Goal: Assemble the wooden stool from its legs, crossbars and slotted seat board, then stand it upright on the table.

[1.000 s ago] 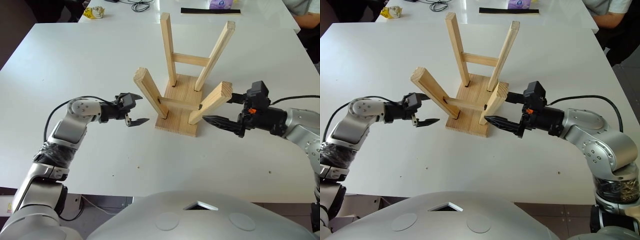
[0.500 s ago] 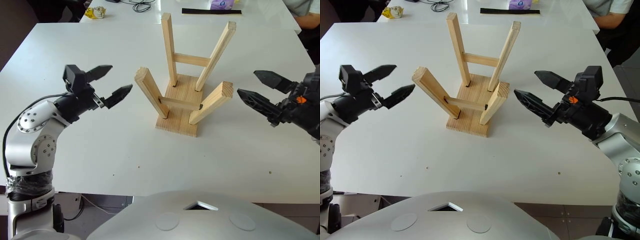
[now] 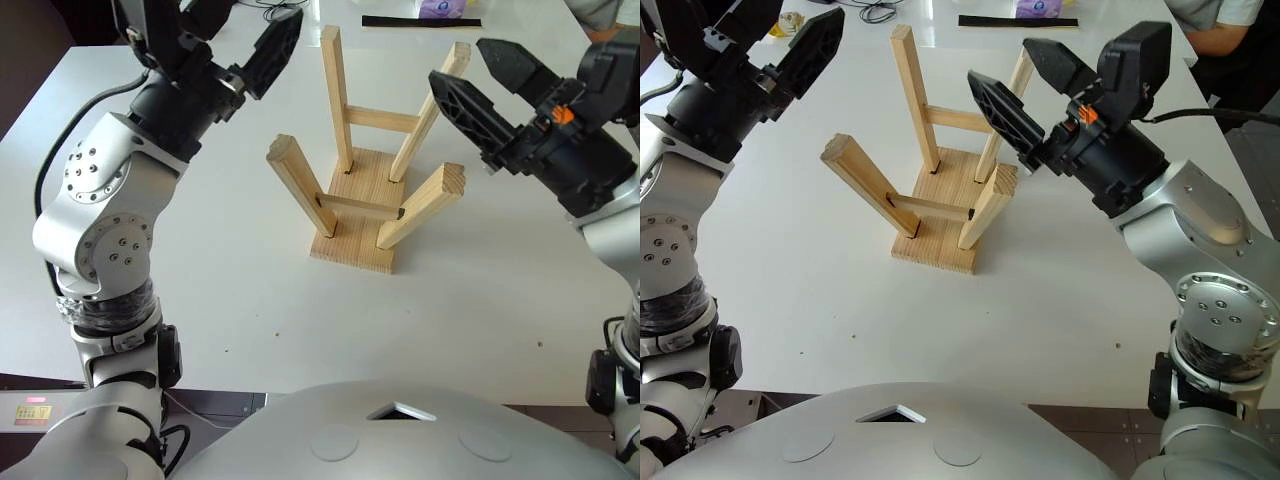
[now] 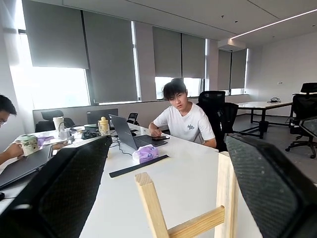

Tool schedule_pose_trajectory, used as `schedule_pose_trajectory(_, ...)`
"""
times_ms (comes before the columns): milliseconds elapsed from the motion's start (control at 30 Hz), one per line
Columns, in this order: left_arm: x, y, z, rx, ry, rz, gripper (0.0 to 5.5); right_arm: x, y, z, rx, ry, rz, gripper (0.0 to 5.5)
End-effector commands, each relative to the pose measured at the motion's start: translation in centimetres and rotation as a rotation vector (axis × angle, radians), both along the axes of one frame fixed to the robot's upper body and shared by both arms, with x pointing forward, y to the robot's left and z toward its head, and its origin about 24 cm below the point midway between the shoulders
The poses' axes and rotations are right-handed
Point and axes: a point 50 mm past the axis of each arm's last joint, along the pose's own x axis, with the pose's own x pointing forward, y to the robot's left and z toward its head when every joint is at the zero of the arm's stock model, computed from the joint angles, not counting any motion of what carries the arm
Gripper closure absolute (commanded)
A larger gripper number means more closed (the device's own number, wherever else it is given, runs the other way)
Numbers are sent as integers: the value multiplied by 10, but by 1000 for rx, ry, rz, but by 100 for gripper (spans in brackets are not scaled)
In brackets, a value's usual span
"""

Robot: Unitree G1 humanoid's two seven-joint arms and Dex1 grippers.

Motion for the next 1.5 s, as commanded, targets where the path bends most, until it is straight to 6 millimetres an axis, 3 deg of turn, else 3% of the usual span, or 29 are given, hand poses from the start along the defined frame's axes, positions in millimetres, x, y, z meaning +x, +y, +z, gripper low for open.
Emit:
schedule_pose_trajectory(33,-3,-8,21,-38,-49,-51,127,-6,12,39,118,-156,65,160)
schedule_pose_trajectory(167,-7,-8,44,-129,-102,-86,127,-13,13,59,226,-190,104,160)
schedule_pose_trajectory(267,-9,-12,36,-133,-61,-114,127,-17,15,37,149,-81,136,160)
schedule_pose_trajectory(333,-11,-20,-5,-58,60,-121,127,-15,18,-3,26,81,139,160)
schedule_pose_trajectory(433,-24,-27,-86,72,268,-137,127,-16,17,-69,-183,307,122,160)
schedule_pose_trajectory(500,-38,-29,-127,149,356,-162,127,-17,12,-97,-264,387,96,160)
schedule_pose_trajectory(533,-42,-29,-137,173,368,-164,127,-16,11,-103,-272,403,91,160)
schedule_pose_trajectory(633,-35,-29,-130,120,328,-142,127,-14,11,-98,-246,363,98,160)
schedule_pose_trajectory(867,1,-24,-61,-145,157,-72,127,-3,11,-63,-78,185,39,160)
schedule_pose_trajectory(1000,15,-7,-34,-169,70,22,127,19,-16,-35,97,88,-206,160)
schedule_pose_trajectory(1167,7,21,-38,-61,39,130,127,19,-53,-37,129,76,-488,160)
schedule_pose_trajectory(1300,-11,45,-55,143,17,252,127,4,-75,-62,-56,78,-776,160)
schedule_pose_trajectory(1400,-20,66,-75,338,-11,472,127,-14,-82,-85,-287,62,-974,160)
schedule_pose_trajectory(1500,-35,67,-93,361,-10,620,127,-26,-72,-100,-315,98,-1039,160)
